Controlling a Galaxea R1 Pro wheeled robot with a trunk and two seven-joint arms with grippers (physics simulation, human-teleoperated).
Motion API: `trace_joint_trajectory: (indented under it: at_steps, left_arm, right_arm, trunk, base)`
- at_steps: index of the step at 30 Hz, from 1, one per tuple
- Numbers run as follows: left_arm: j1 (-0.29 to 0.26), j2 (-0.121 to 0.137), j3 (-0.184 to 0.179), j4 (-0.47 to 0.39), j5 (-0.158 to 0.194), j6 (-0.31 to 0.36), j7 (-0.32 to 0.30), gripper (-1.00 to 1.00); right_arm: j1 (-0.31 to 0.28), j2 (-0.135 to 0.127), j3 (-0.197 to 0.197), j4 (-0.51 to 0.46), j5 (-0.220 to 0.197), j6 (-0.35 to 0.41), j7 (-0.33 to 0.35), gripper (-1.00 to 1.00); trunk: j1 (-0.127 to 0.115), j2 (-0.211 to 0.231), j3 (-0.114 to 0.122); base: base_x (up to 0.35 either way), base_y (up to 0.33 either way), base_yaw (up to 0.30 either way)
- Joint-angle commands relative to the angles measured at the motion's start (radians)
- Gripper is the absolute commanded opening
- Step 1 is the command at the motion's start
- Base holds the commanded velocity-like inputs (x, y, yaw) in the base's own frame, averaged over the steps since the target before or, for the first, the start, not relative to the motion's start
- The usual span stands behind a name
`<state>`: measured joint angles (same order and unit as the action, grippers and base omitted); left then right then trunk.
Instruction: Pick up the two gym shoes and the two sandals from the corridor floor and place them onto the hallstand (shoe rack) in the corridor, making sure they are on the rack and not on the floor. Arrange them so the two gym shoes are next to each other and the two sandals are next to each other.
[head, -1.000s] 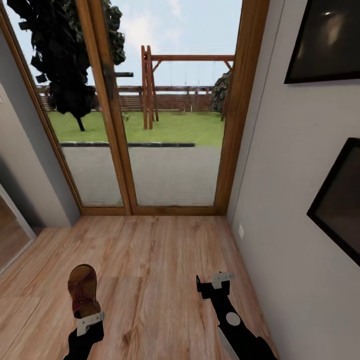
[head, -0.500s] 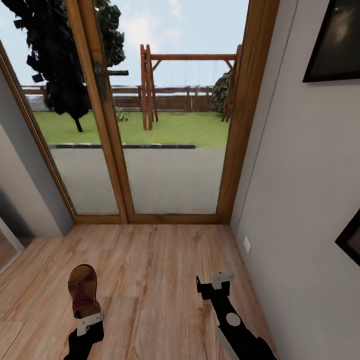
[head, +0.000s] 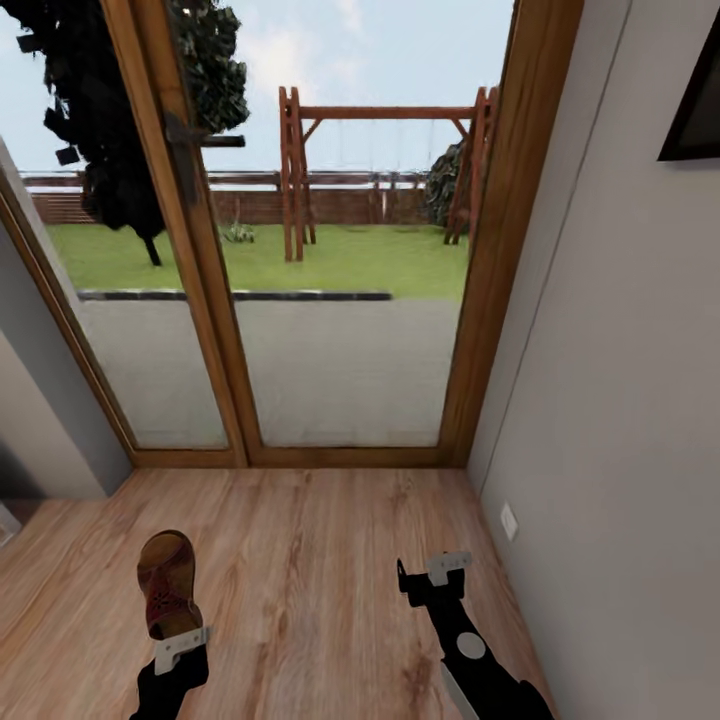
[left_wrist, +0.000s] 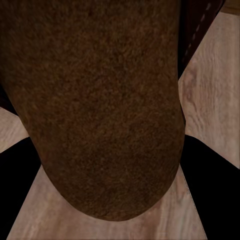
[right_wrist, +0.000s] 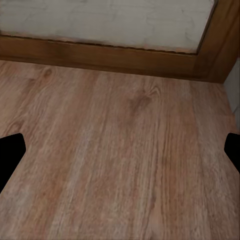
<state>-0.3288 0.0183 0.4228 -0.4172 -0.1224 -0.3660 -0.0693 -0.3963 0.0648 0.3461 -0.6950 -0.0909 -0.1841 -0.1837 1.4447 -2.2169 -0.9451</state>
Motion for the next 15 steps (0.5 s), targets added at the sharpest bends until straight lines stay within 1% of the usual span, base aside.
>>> trace_joint_trajectory:
  at_steps: [1, 4, 7, 11, 13, 14, 15]
  left_arm:
    - [0.000, 0.000, 0.008, -0.002, -0.009, -0.004, -0.006, -1.00]
    - [0.000, 0.002, 0.008, -0.003, -0.007, -0.004, -0.005, -1.00]
    - [0.000, 0.002, 0.008, 0.002, -0.007, -0.004, -0.005, -1.00]
    - [-0.001, 0.000, 0.008, 0.013, -0.008, -0.004, -0.004, -1.00]
    - [-0.001, -0.004, 0.009, 0.026, -0.009, -0.004, -0.003, -1.00]
    - [-0.001, -0.006, 0.009, 0.032, -0.009, -0.004, -0.003, -1.00]
    - [-0.001, -0.007, 0.010, 0.038, -0.008, -0.005, -0.003, -1.00]
  right_arm:
    - [-0.001, -0.002, 0.006, 0.002, -0.009, -0.006, -0.007, 1.00]
    - [-0.001, -0.003, 0.006, 0.015, -0.006, -0.007, -0.007, 1.00]
    - [-0.001, -0.003, 0.006, 0.054, -0.005, -0.008, -0.007, 1.00]
    - [-0.001, -0.005, 0.006, 0.131, 0.011, -0.018, -0.013, 1.00]
    - [-0.001, -0.017, 0.006, 0.173, 0.021, -0.056, -0.014, 1.00]
    - [-0.001, -0.026, 0.006, 0.187, 0.023, -0.080, -0.015, 1.00]
    - [-0.001, -0.040, 0.005, 0.204, 0.026, -0.115, -0.015, 1.00]
  trunk:
    - [0.000, 0.000, -0.001]
    - [0.000, 0.000, -0.001]
    - [0.000, 0.000, -0.001]
    - [0.000, 0.000, -0.001]
    - [0.000, 0.000, -0.001]
    - [0.000, 0.000, -0.001]
    - [0.000, 0.000, -0.001]
  base:
    - [0.338, 0.000, 0.000]
    - [0.338, 0.000, 0.000]
    - [0.338, 0.000, 0.000]
    - [0.338, 0.000, 0.000]
    - [0.338, 0.000, 0.000]
    - [0.338, 0.000, 0.000]
    - [0.338, 0.000, 0.000]
